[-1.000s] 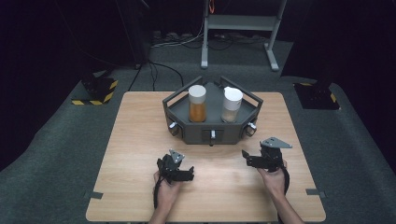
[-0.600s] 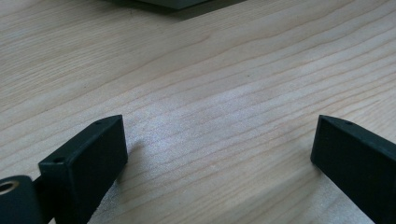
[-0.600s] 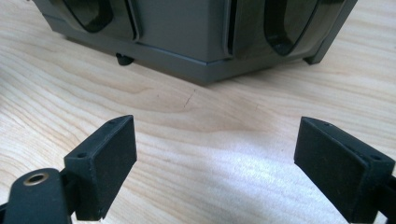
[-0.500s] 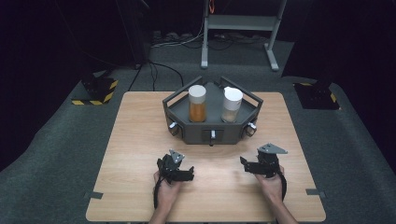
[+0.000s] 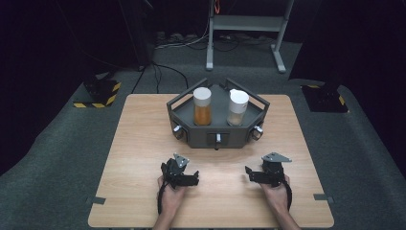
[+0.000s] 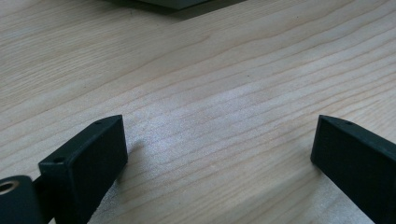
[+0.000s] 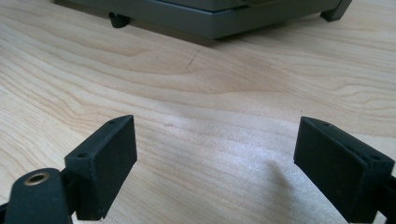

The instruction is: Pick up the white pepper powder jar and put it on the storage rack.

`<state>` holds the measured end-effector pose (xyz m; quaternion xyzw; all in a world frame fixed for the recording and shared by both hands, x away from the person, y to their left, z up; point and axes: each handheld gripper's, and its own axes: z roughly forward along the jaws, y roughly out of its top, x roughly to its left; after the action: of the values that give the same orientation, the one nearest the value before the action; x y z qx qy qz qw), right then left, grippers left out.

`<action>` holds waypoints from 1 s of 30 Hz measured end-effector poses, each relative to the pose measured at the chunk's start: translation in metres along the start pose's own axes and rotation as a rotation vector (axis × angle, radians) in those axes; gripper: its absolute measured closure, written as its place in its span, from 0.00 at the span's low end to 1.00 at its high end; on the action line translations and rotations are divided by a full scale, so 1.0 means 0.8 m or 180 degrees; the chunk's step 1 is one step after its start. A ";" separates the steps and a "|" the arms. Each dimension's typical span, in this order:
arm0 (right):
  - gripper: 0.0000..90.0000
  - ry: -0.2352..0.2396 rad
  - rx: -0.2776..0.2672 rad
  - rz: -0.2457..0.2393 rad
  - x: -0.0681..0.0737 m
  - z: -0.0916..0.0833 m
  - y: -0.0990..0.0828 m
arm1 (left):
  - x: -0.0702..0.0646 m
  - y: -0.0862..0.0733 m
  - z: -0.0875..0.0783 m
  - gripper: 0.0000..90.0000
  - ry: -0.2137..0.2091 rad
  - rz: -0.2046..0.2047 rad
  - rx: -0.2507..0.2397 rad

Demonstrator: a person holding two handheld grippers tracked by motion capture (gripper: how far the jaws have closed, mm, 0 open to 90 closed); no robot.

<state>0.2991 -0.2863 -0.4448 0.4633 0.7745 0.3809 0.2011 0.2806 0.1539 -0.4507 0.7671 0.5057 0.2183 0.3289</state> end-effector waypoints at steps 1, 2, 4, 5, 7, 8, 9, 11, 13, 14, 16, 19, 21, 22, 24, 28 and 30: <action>0.15 -0.0006 0.0007 0.0001 0.001 0.001 0.000 | 0.000 0.000 0.000 0.04 0.0000 0.0001 0.0000; 0.15 -0.0010 0.0012 0.0003 0.001 0.001 -0.001 | 0.000 0.000 0.000 0.04 -0.0001 0.0001 0.0000; 0.15 -0.0014 0.0027 -0.0003 0.002 0.002 -0.001 | 0.000 0.000 0.000 0.04 0.0000 0.0002 0.0001; 0.15 -0.0019 0.0036 -0.0005 0.002 0.003 -0.001 | 0.000 0.000 0.000 0.04 0.0000 0.0001 0.0000; 0.15 -0.0028 0.0057 0.0006 0.003 0.004 -0.001 | 0.000 0.000 0.000 0.04 -0.0001 0.0003 0.0002; 0.15 -0.0030 0.0067 0.0007 0.003 0.005 -0.001 | 0.000 0.000 0.000 0.04 0.0000 0.0003 0.0002; 0.15 -0.0033 0.0081 0.0019 0.003 0.006 -0.002 | 0.000 0.000 0.000 0.04 0.0001 0.0004 0.0002; 0.15 -0.0049 0.0112 0.0019 0.005 0.008 -0.001 | 0.000 0.000 0.000 0.04 0.0000 -0.0001 -0.0001; 0.15 -0.0049 0.0122 0.0017 0.005 0.009 0.000 | 0.000 0.000 0.000 0.04 0.0000 -0.0001 -0.0001; 0.15 -0.0066 0.0131 0.0007 0.007 0.009 0.000 | 0.000 0.000 0.000 0.04 0.0000 -0.0002 -0.0001; 0.14 -0.0097 0.0156 -0.0037 0.011 0.010 0.002 | 0.000 0.000 0.000 0.04 0.0000 0.0000 0.0000; 0.14 -0.0145 0.0186 -0.0113 0.017 0.012 0.004 | 0.000 0.000 0.000 0.04 -0.0002 -0.0005 0.0000; 0.14 -0.0149 0.0187 -0.0116 0.017 0.012 0.004 | 0.000 0.000 0.000 0.04 -0.0001 0.0000 -0.0001; 0.14 -0.0149 0.0186 -0.0116 0.017 0.012 0.004 | 0.000 0.000 0.000 0.04 -0.0001 0.0000 0.0000; 0.14 -0.0149 0.0186 -0.0115 0.017 0.012 0.004 | 0.000 0.000 0.000 0.04 -0.0003 -0.0002 0.0001; 0.14 -0.0148 0.0186 -0.0115 0.017 0.012 0.004 | 0.000 0.000 0.000 0.04 -0.0001 -0.0010 0.0002; 0.14 -0.0148 0.0186 -0.0116 0.017 0.012 0.004 | 0.000 0.000 0.000 0.04 0.0003 -0.0004 0.0001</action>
<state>0.3004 -0.2697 -0.4475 0.4635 0.7888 0.3435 0.2123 0.2803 0.1537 -0.4507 0.7667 0.5063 0.2183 0.3288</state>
